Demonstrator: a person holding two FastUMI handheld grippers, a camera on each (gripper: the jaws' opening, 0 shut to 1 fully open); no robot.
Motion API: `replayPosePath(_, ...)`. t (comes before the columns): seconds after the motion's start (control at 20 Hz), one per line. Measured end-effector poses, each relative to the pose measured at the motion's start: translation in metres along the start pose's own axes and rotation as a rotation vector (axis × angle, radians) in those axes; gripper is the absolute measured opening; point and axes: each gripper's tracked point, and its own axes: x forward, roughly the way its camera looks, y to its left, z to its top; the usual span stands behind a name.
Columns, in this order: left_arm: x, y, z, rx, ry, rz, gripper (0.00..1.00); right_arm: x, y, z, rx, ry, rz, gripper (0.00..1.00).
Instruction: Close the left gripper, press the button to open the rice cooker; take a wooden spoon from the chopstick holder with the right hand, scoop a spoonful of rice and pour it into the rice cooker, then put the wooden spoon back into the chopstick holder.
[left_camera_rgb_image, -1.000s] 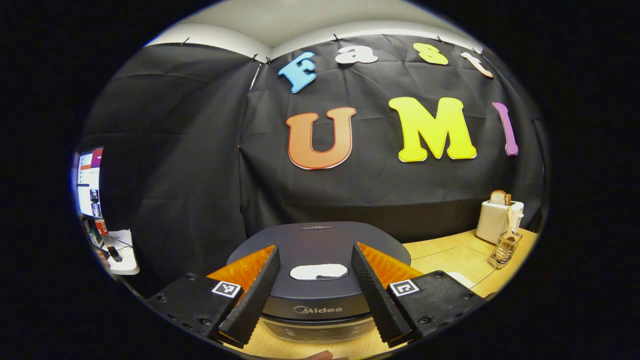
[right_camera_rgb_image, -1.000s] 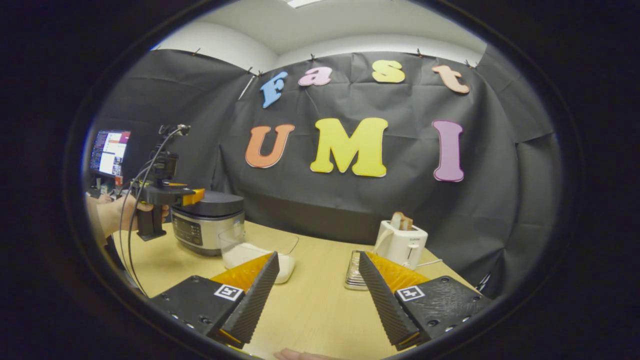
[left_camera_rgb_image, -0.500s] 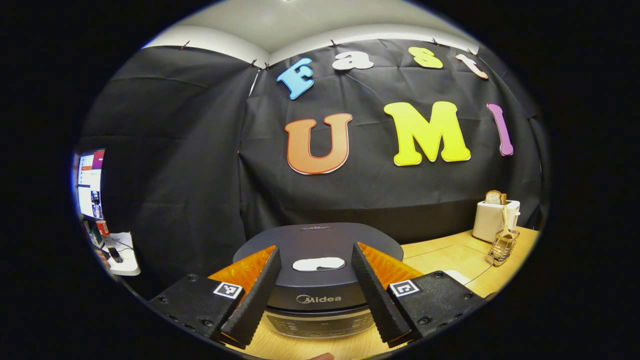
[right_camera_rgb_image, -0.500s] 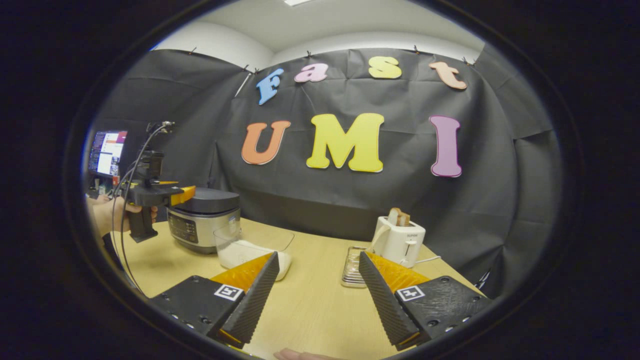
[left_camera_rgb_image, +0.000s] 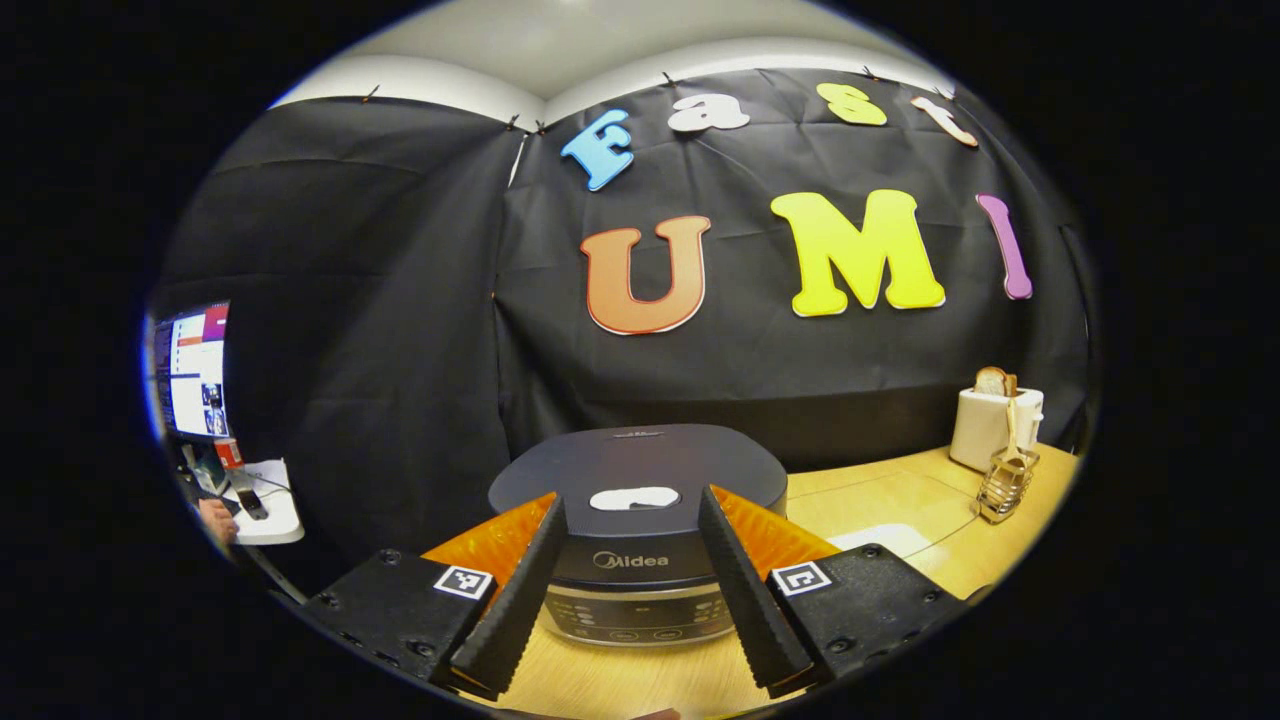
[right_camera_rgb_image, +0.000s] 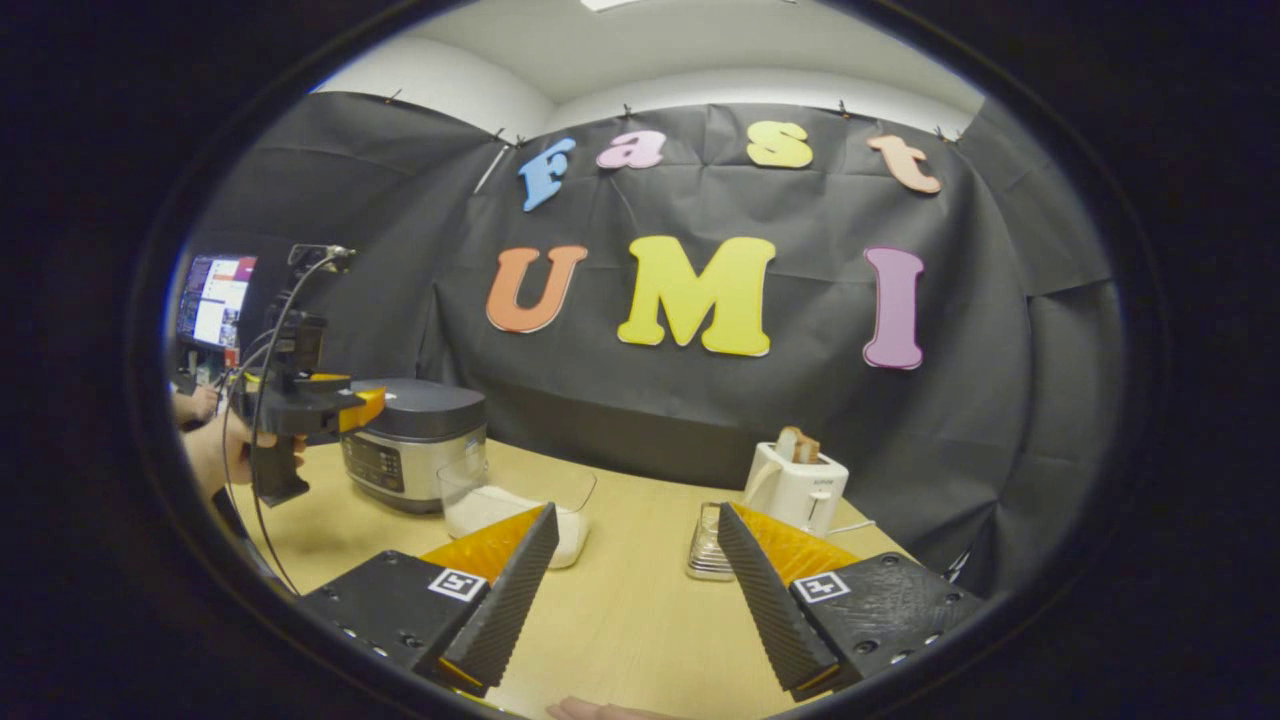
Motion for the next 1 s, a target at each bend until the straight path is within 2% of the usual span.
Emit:
replayPosePath(0.05, -0.010, -0.003, 0.001, -0.012, 0.010, -0.022, 0.85, -0.003, 0.007, 0.004, 0.024, 0.000, 0.011, 0.95)
replayPosePath(0.15, -0.032, -0.004, 0.014, -0.031, -0.025, -0.016, 0.86, -0.009, 0.014, 0.007, 0.041, 0.002, 0.014, 0.95)
replayPosePath(0.3, -0.065, -0.003, 0.020, -0.037, -0.045, 0.006, 0.87, -0.021, 0.005, 0.012, 0.023, -0.004, -0.065, 0.95)
replayPosePath(0.4, -0.087, -0.002, 0.016, -0.043, -0.027, 0.020, 0.86, -0.029, 0.006, 0.013, 0.055, -0.001, -0.091, 0.95)
replayPosePath(0.5, -0.104, -0.006, 0.010, -0.020, -0.012, 0.011, 0.86, -0.037, 0.010, 0.015, 0.077, 0.003, -0.087, 0.96)
replayPosePath(0.55, -0.112, -0.004, 0.007, -0.018, -0.004, 0.019, 0.83, -0.041, 0.008, 0.017, 0.083, 0.005, -0.092, 0.95)
replayPosePath(0.6, -0.118, -0.004, 0.004, -0.024, 0.011, 0.023, 0.86, -0.044, 0.004, 0.017, 0.087, 0.009, -0.101, 0.95)
replayPosePath(0.75, -0.135, -0.011, 0.003, -0.044, 0.038, 0.040, 0.87, -0.048, 0.000, 0.015, 0.111, 0.033, -0.111, 0.95)
replayPosePath(0.9, -0.155, -0.036, 0.014, -0.017, 0.018, -0.014, 0.87, -0.051, -0.012, 0.008, 0.086, 0.048, -0.145, 0.95)
replayPosePath(1.0, -0.169, -0.045, 0.026, -0.001, -0.018, -0.046, 0.87, -0.052, -0.009, -0.002, 0.105, 0.075, -0.136, 0.96)
